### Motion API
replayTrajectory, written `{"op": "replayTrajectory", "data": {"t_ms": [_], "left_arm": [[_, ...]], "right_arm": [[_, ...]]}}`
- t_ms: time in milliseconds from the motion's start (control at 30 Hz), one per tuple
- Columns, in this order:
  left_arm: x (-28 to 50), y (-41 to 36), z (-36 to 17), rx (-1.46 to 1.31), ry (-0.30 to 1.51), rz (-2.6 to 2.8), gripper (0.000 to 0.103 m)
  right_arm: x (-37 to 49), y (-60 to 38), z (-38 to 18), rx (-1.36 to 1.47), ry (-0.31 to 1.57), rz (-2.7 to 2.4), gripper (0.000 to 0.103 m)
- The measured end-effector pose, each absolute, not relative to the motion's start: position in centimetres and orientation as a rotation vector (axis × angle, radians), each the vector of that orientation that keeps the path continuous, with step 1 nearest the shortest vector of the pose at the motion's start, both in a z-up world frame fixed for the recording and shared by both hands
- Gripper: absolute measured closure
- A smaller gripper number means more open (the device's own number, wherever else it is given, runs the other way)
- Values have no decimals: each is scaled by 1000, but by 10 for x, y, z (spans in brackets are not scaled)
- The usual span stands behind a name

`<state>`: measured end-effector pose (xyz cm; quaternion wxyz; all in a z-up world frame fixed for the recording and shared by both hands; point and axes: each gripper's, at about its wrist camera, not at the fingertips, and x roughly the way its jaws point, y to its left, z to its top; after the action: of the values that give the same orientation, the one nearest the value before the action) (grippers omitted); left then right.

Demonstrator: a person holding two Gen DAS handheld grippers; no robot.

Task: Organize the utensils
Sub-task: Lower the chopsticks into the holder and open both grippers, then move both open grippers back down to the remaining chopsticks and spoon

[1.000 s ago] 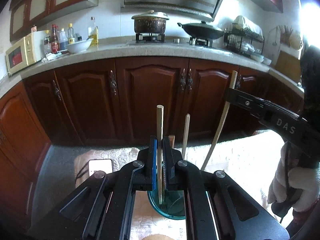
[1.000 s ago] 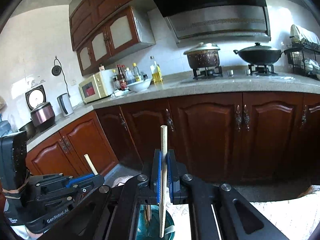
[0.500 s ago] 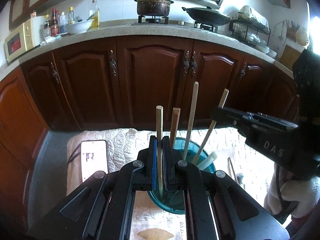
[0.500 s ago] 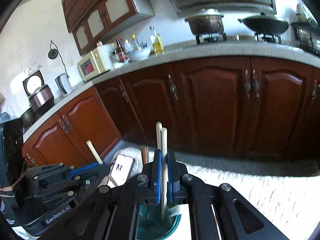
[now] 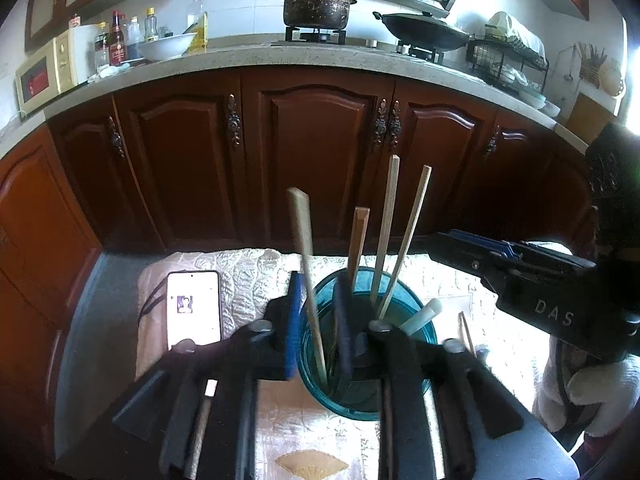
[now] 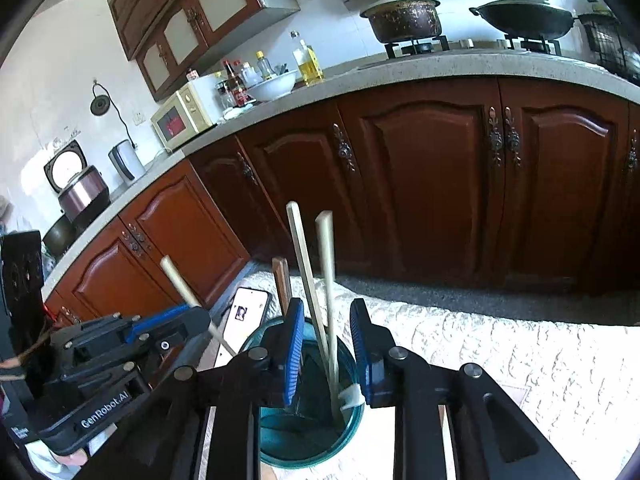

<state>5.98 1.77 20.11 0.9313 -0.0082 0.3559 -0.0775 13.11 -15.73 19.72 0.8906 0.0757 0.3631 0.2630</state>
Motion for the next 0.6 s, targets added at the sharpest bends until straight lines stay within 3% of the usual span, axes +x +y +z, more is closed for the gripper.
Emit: {"op": "replayTrajectory", "data": {"t_ms": [200, 600], "left_arm": [[51, 22, 203, -24, 714, -133, 63], [17, 16, 208, -17, 681, -83, 58]], "right_arm": [[121, -161, 195, 146, 764, 540, 80], [76, -172, 205, 96, 737, 493, 68]]}}
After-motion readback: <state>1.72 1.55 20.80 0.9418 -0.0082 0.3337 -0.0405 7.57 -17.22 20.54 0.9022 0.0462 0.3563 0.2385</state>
